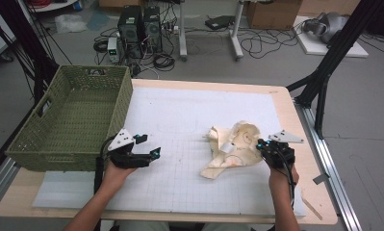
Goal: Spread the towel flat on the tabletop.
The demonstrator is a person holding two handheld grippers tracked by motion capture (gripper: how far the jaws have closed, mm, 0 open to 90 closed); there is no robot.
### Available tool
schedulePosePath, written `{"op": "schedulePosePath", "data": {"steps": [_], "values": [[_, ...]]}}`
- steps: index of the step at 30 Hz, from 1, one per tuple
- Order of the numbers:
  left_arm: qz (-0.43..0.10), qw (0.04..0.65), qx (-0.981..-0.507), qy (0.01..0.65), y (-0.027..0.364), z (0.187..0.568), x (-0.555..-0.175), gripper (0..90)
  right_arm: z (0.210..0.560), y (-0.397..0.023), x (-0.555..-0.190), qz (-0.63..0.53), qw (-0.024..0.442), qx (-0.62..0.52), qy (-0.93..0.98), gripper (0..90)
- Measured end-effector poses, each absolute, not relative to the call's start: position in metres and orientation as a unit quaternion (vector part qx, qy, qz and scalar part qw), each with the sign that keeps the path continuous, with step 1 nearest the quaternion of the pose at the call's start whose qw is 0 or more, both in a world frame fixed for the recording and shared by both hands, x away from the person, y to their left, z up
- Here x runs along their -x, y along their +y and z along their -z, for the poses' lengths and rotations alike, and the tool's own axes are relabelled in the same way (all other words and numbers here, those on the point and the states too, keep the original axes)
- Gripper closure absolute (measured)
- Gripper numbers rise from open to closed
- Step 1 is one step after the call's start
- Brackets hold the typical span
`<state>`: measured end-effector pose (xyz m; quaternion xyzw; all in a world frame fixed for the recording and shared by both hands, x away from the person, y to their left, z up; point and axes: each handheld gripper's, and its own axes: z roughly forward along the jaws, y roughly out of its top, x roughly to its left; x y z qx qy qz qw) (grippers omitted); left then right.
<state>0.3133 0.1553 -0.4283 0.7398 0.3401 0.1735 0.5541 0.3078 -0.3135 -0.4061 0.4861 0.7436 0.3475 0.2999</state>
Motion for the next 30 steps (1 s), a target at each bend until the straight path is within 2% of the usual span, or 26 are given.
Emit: {"op": "schedulePosePath", "data": {"steps": [5, 10, 14, 18, 23, 27, 28, 30], "values": [[-0.174, 0.553, -0.741, 0.34, 0.155, 0.429, -0.313, 24.8, 0.426, -0.334, -0.307, -0.29, 0.294, -0.519, 0.748, 85.4], [-0.172, 0.553, -0.74, 0.341, 0.155, 0.429, -0.314, 24.8, 0.427, -0.336, -0.295, -0.333, 0.299, -0.507, 0.736, 57.9], [-0.172, 0.553, -0.742, 0.339, 0.154, 0.429, -0.314, 24.9, 0.413, -0.323, -0.286, -0.381, 0.312, -0.474, 0.73, 43.7], [-0.173, 0.553, -0.742, 0.337, 0.153, 0.429, -0.313, 24.9, 0.402, -0.297, -0.292, -0.427, 0.291, -0.429, 0.741, 31.2], [-0.176, 0.554, -0.74, 0.338, 0.154, 0.429, -0.313, 24.9, 0.414, -0.255, -0.317, -0.394, 0.26, -0.39, 0.791, 27.2], [-0.176, 0.554, -0.74, 0.339, 0.155, 0.429, -0.313, 24.9, 0.435, -0.239, -0.338, -0.354, 0.235, -0.401, 0.811, 27.3], [-0.176, 0.553, -0.741, 0.339, 0.155, 0.429, -0.313, 24.9, 0.439, -0.237, -0.342, -0.349, 0.229, -0.403, 0.814, 28.2], [-0.177, 0.551, -0.741, 0.339, 0.156, 0.429, -0.313, 24.9, 0.446, -0.235, -0.349, -0.347, 0.213, -0.405, 0.819, 35.7]]}}
